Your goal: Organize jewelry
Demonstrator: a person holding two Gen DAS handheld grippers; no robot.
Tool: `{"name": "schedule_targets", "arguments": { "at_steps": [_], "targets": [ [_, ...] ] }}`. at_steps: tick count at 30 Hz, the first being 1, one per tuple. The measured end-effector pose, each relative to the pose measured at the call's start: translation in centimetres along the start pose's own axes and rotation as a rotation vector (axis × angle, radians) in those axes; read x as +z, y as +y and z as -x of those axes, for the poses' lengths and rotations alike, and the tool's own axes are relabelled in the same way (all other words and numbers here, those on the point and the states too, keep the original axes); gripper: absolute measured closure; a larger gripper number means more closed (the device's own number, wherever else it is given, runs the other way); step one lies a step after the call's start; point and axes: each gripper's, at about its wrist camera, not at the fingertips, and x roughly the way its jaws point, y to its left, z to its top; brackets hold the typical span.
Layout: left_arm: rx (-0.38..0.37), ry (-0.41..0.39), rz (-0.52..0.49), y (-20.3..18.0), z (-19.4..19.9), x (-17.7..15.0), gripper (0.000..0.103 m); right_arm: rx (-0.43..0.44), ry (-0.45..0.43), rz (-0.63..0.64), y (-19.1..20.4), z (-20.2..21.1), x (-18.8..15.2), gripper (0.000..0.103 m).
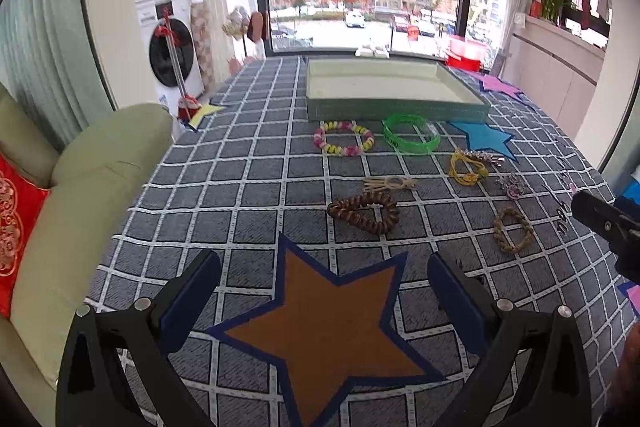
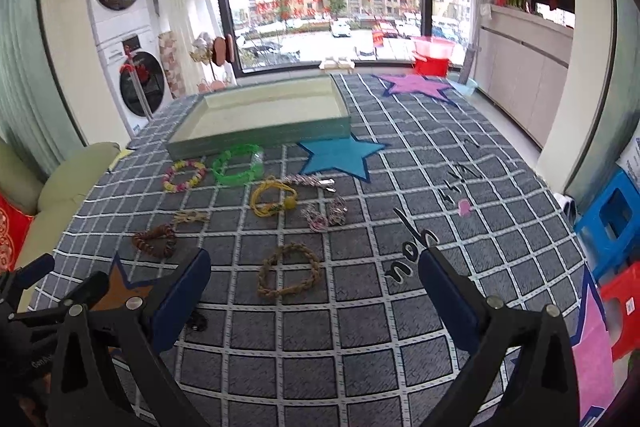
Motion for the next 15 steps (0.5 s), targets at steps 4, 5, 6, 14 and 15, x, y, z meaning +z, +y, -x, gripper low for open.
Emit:
{"name": "schedule_targets", "arguments": {
  "at_steps": [4, 5, 6, 14, 15],
  "targets": [
    [-0.053, 0.069, 0.022, 0.8, -1.9, 0.9, 0.000, -0.005, 0.067, -0.024, -1.0, -1.4, 0.0, 0.000],
    [-0.073, 0.094, 0.040, 1.2, -2.5, 1.2, 0.000, -0.002, 0.090, -0.031, -1.3, -1.9, -0.1, 0.000],
    [-0.078, 0.109, 0.052, 1.4, -3.0, 1.4, 0.000, -0.002, 0.103, -0.034, -1.5, -2.3, -0.1, 0.000],
    [-0.080, 0.174, 0.064, 1.7, -6.2, 2.8, 0.000, 0.016, 0.197, -0.031, -1.9, -5.0, -0.2, 0.003],
    [-0.082, 0.182, 0.070, 1.7, -6.6, 3.0, 0.000, 0.018, 0.208, -0.031, -1.9, -5.5, -0.2, 0.006]
  ]
}}
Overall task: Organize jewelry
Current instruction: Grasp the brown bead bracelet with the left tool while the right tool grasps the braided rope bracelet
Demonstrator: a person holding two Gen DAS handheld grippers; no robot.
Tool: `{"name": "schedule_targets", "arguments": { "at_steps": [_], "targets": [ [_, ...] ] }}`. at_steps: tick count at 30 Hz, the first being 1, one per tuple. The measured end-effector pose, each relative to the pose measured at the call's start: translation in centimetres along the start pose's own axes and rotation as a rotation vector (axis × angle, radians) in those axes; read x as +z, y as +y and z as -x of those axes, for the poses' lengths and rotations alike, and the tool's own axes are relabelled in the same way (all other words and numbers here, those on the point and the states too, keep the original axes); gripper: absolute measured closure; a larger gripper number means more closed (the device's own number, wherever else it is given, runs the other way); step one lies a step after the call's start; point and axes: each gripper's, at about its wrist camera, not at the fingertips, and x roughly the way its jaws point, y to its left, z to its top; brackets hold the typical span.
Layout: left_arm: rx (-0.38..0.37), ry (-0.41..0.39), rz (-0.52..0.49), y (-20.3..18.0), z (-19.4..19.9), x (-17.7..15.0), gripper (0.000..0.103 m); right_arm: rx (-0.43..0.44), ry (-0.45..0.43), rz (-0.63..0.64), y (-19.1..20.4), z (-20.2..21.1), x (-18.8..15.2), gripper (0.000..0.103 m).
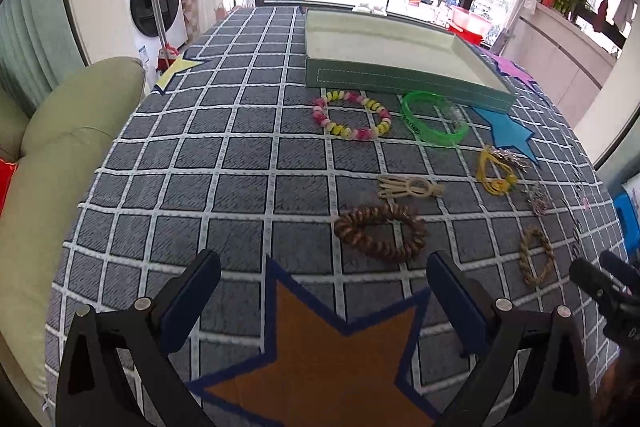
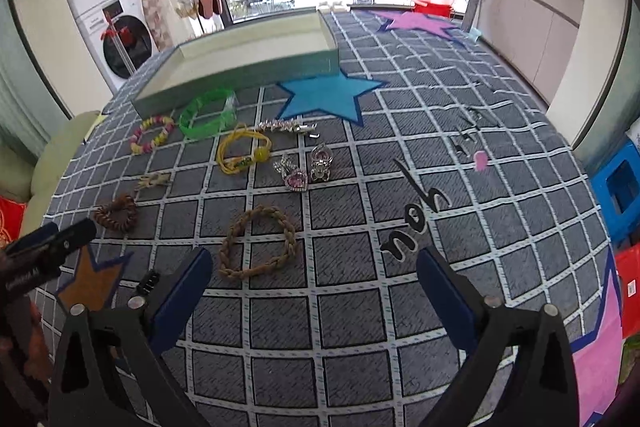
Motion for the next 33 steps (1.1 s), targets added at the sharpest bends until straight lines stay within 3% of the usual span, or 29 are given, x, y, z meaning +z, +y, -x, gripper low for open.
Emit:
{"name": "schedule_targets", "arguments": {
  "at_steps": [4, 6, 8, 12, 14, 16, 17, 18, 20, 21, 23, 33],
  "targets": [
    [-0.024, 0.041, 0.035, 0.1, -1.2, 0.8, 0.000, 0.004, 0.038, -0.002, 0.0, -1.6, 0.6, 0.014],
    [-0.019, 0.051, 0.037, -0.1, -1.8, 0.9, 0.001, 0.000, 0.065, 0.011, 0.3, -2.5, 0.7, 0.027],
    [-0.008, 0.064, 0.026, -0.5, -2.4, 0.9, 0.010, -0.012, 0.097, 0.028, 0.6, -3.4, 0.6, 0.030],
    [0.010, 0.067, 0.017, -1.0, -2.9, 0.9, 0.011, -0.060, 0.098, 0.114, 2.1, -3.5, 0.5, 0.036],
    [0.022, 0.049, -0.007, -1.5, -2.8, 1.0, 0.019, -0.055, 0.104, 0.122, 2.4, -3.5, 0.6, 0.040],
    [0.027, 0.053, -0.041, -2.1, -2.9, 1.0, 0.039, -0.048, 0.108, 0.126, 2.6, -3.5, 0.7, 0.048],
    [0.018, 0.058, -0.054, -2.2, -3.1, 1.0, 0.044, -0.044, 0.109, 0.132, 2.7, -3.4, 0.8, 0.059],
    [0.012, 0.055, -0.059, -2.3, -3.0, 0.9, 0.055, -0.039, 0.111, 0.138, 2.9, -3.4, 0.8, 0.075],
    [0.011, 0.046, -0.081, -2.4, -3.0, 0.9, 0.068, -0.031, 0.115, 0.145, 3.1, -3.3, 0.8, 0.095],
    [-0.005, 0.045, -0.084, -2.4, -2.9, 0.9, 0.074, -0.034, 0.114, 0.143, 3.1, -3.3, 0.8, 0.095],
    [-0.069, 0.044, -0.064, -2.0, -2.6, 1.1, 0.076, -0.026, 0.111, 0.133, 3.0, -3.3, 0.8, 0.095],
    [-0.170, -0.018, -0.056, -1.7, 0.4, 2.6, 0.076, 0.080, 0.058, 0.040, 1.4, -0.9, 3.0, 0.096]
  ]
}}
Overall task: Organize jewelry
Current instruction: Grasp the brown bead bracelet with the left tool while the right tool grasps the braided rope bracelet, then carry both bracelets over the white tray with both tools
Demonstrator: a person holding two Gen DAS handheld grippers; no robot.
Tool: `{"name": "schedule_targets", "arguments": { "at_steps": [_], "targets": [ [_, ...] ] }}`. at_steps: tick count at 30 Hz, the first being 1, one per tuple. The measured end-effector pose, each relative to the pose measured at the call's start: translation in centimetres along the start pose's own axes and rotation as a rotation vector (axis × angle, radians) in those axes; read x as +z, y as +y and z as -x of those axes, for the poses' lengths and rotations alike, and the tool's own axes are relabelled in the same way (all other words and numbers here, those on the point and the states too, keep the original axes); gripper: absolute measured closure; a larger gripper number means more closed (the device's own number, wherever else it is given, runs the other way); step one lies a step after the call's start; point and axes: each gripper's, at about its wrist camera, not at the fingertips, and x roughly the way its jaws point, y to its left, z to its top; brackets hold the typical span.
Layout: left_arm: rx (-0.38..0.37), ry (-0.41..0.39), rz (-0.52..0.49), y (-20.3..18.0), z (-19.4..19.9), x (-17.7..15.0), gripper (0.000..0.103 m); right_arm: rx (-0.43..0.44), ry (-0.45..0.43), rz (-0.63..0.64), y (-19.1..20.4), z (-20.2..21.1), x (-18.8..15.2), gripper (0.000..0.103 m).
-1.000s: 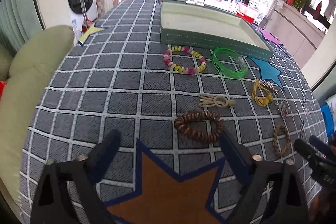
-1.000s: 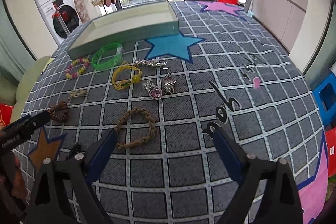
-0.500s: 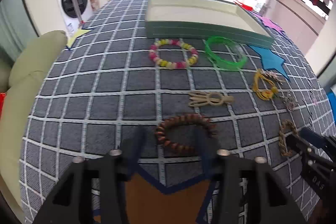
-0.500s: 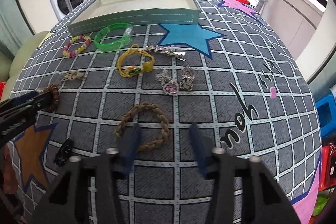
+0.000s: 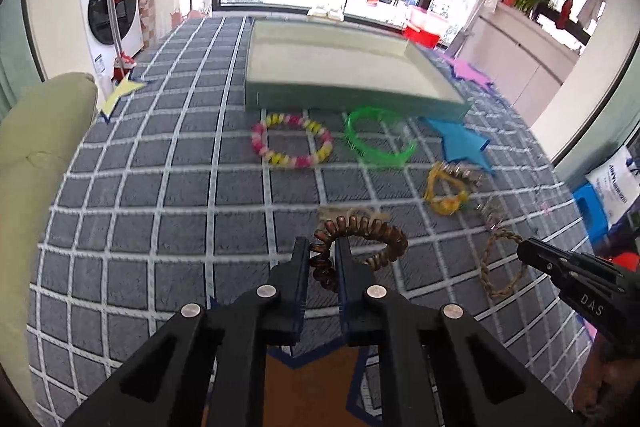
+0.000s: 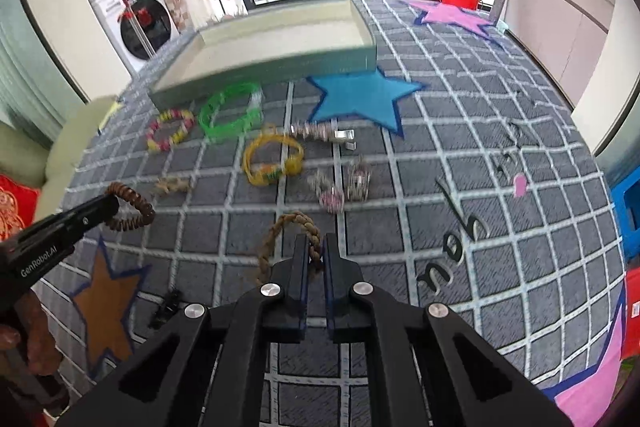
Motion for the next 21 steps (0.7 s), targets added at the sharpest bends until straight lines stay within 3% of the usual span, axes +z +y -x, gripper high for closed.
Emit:
{"name": "schedule_targets", "arguments": {
  "at_steps": [7, 13, 21],
  "targets": [
    [-0.041, -0.043, 0.000, -0.1, 1.9, 3.3, 0.076, 0.069, -0.050, -0.009, 0.3, 1.6, 3.7, 0.096],
    [-0.053, -0.084, -0.016, -0.1, 2.3, 8.8, 0.076, 0.123, -0.076, -0.010, 0.8, 1.4, 8.8, 0.096],
    [0.002, -0.125, -0.051, -0.1, -1.8, 16.3, 0.076, 0.182, -0.097, -0.047, 0.6, -1.7, 17.8, 0.096]
  ]
}}
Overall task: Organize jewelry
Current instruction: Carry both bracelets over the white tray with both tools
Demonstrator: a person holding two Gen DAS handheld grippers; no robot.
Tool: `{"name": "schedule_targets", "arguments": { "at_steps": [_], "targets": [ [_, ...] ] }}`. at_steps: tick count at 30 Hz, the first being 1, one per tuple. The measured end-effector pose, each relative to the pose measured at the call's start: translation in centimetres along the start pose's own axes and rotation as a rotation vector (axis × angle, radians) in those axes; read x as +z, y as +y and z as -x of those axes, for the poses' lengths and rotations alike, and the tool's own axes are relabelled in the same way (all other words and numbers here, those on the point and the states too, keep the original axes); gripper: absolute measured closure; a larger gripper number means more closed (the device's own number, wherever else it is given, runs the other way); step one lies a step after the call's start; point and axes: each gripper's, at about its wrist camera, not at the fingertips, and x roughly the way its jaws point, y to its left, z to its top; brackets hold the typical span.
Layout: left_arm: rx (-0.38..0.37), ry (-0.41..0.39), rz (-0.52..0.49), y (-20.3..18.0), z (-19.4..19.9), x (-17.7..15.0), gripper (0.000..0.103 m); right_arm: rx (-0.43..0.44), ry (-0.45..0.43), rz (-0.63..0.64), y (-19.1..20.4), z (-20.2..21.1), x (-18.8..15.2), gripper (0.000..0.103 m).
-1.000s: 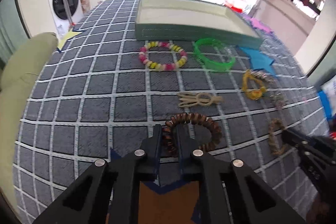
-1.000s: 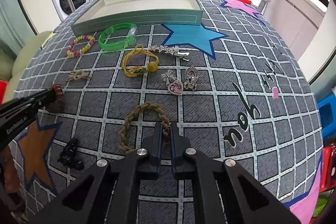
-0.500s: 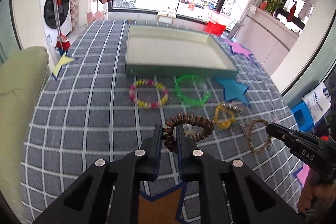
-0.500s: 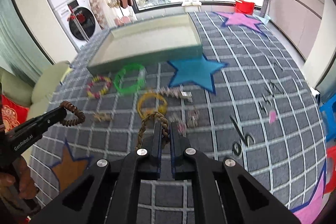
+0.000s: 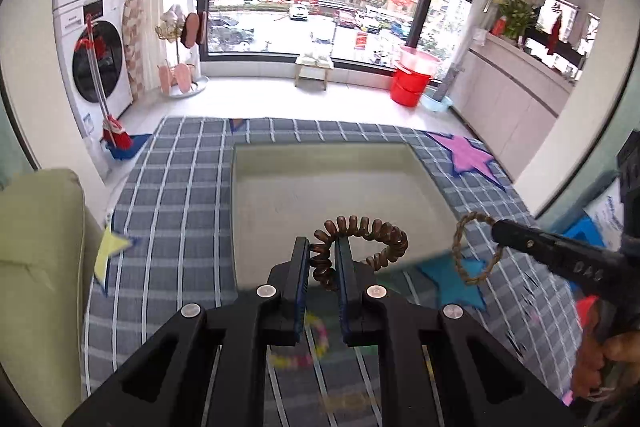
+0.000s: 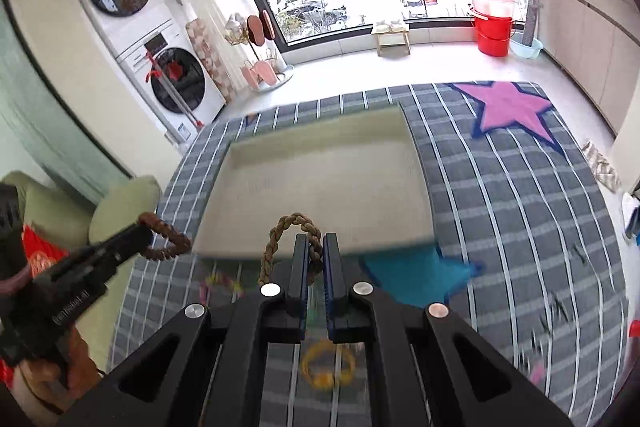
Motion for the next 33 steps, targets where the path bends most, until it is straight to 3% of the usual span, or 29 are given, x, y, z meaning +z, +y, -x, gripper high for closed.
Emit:
{"name": "schedule_targets", "arguments": {
  "at_steps": [8, 16, 26, 33],
  "targets": [
    [0.054, 0.053, 0.038, 1.2, -8.7, 3.5, 0.076, -0.010, 0.018, -0.013, -1.0, -7.4, 5.5, 0.096],
    [0.113, 0.125, 0.016, 1.7, -14.9, 2.8, 0.076, -0.044, 0.073, -0.028, -2.4, -13.4, 5.6, 0.096],
    [0.181, 0.156, -0.054, 0.5, -17.4, 1.2, 0.076, -0.081, 0.142, -0.057, -4.6, -16.7, 3.7, 0.096],
    [0.239, 0.155, -0.102, -1.0, -17.3, 1.0, 0.076, -0.086, 0.128, -0.038, -4.1, -16.5, 3.3, 0.093]
  ]
}}
